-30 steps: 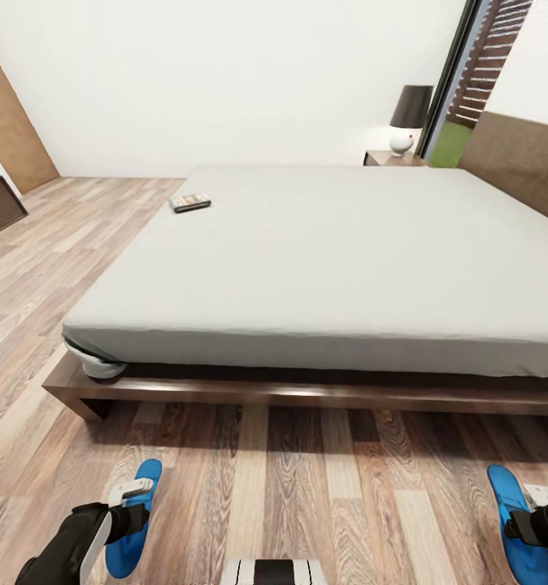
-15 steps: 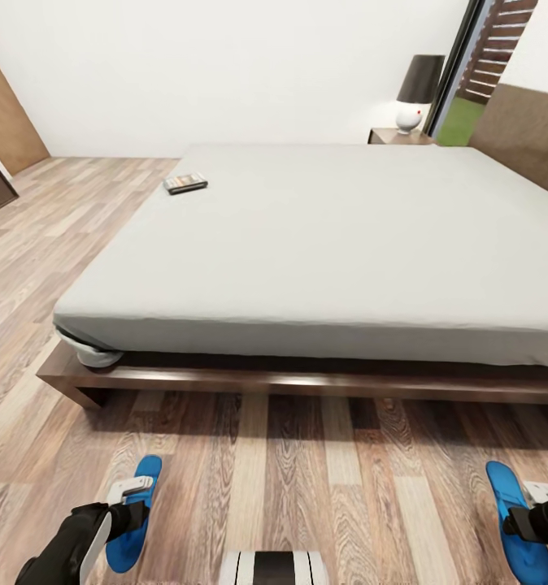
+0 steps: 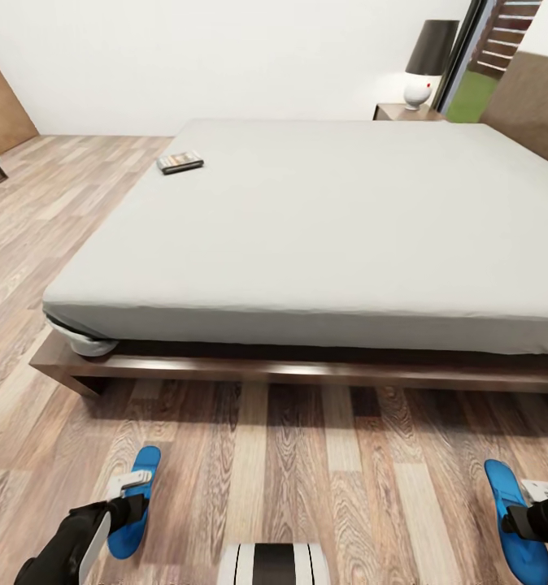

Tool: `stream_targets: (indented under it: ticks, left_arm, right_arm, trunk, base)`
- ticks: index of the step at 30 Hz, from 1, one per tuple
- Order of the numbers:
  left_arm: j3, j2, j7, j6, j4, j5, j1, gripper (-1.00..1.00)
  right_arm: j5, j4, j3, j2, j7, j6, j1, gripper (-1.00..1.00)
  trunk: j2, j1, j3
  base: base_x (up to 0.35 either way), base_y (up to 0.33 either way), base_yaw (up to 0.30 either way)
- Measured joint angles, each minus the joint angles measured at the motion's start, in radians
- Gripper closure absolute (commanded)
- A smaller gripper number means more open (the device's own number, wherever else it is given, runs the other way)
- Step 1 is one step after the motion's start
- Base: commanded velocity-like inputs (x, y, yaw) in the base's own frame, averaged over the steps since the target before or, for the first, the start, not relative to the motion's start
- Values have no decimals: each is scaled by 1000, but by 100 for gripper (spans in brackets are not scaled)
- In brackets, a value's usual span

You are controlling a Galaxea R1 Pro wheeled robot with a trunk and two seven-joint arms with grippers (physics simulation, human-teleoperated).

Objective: In the bedroom, move the book from the bed onto either nightstand, and place the two sandals side by side next to the bed.

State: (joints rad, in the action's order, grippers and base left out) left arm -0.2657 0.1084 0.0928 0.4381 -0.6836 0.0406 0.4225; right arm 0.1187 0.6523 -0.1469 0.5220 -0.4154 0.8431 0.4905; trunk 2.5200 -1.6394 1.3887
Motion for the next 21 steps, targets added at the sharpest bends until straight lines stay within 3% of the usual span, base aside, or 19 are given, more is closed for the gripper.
stream_targets:
  ticks: [6, 10, 18, 21]
  left_arm:
    - [0, 1, 0, -76, 3, 0, 0, 100]
    - [-1, 2, -1, -93, 4, 0, -1, 100]
    - [-1, 3, 0, -97, 4, -2, -1, 100]
    - [-2, 3, 0, -96, 3, -2, -1, 100]
  right_arm:
    - [0, 0, 0, -1, 0, -1, 0, 100]
    - [0, 0, 0, -1, 1, -1, 1, 100]
    - [0, 0, 1, -2, 2, -1, 0, 100]
    - [0, 0, 1, -1, 2, -2, 1, 100]
  trunk:
    - [1, -3, 23]
    - [2, -4, 39]
    - [2, -4, 39]
    - [2, -4, 39]
  base:
    - [0, 0, 0]
    - [0, 0, 0]
    - [0, 6, 0]
    - [0, 199, 0]
